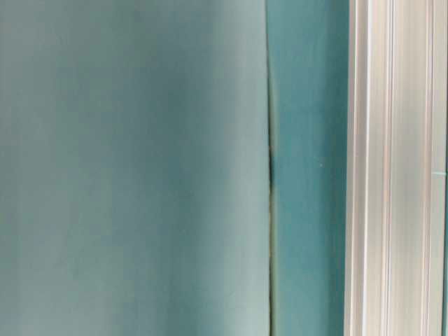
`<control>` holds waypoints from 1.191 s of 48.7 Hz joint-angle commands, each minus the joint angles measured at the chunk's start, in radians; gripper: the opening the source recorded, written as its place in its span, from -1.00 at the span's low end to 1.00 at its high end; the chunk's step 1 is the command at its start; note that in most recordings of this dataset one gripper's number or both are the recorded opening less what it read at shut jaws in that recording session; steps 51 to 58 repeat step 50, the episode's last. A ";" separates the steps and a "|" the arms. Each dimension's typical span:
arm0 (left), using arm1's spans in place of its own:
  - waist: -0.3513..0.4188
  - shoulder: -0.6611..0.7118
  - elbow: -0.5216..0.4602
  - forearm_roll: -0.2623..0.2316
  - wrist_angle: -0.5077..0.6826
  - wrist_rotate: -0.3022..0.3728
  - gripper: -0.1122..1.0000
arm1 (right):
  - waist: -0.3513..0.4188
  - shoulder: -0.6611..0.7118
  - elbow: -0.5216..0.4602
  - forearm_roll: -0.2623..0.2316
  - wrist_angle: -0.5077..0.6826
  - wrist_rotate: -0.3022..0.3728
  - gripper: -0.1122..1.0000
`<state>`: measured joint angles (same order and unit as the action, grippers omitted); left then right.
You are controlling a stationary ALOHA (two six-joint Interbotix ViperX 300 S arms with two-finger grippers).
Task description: Lift the metal rail with both hands and move it towards you.
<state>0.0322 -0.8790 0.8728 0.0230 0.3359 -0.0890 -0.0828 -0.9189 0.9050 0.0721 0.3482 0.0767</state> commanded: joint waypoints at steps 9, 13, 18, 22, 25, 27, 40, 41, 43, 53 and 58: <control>0.009 -0.091 0.000 -0.002 -0.035 -0.005 0.98 | -0.006 -0.123 0.018 0.000 -0.025 0.017 0.98; 0.009 -0.120 0.005 -0.002 -0.035 -0.006 0.98 | -0.012 -0.158 0.031 0.000 -0.035 0.018 0.98; 0.009 -0.152 0.015 -0.002 -0.035 -0.008 0.98 | -0.018 -0.183 0.049 0.002 -0.061 0.020 0.98; 0.009 -0.167 0.026 -0.002 -0.035 -0.012 0.96 | -0.018 -0.189 0.061 0.003 -0.087 0.021 0.98; 0.009 -0.175 0.031 -0.002 -0.035 -0.014 0.95 | -0.018 -0.189 0.064 0.003 -0.101 0.026 0.98; 0.009 -0.179 0.032 -0.002 -0.035 -0.015 0.94 | -0.018 -0.187 0.066 0.003 -0.109 0.029 0.98; 0.011 -0.184 0.032 -0.002 -0.040 -0.023 0.93 | -0.018 -0.184 0.067 0.003 -0.117 0.031 0.98; 0.011 -0.184 0.032 -0.002 -0.040 -0.025 0.93 | -0.018 -0.184 0.067 0.002 -0.117 0.031 0.98; 0.011 -0.186 0.032 -0.002 -0.040 -0.029 0.93 | -0.018 -0.184 0.067 0.002 -0.120 0.031 0.98; 0.011 -0.193 0.037 -0.002 -0.038 -0.049 0.93 | -0.018 -0.184 0.067 0.003 -0.124 0.031 0.98; 0.011 -0.193 0.037 -0.002 -0.038 -0.049 0.93 | -0.018 -0.184 0.067 0.003 -0.124 0.031 0.98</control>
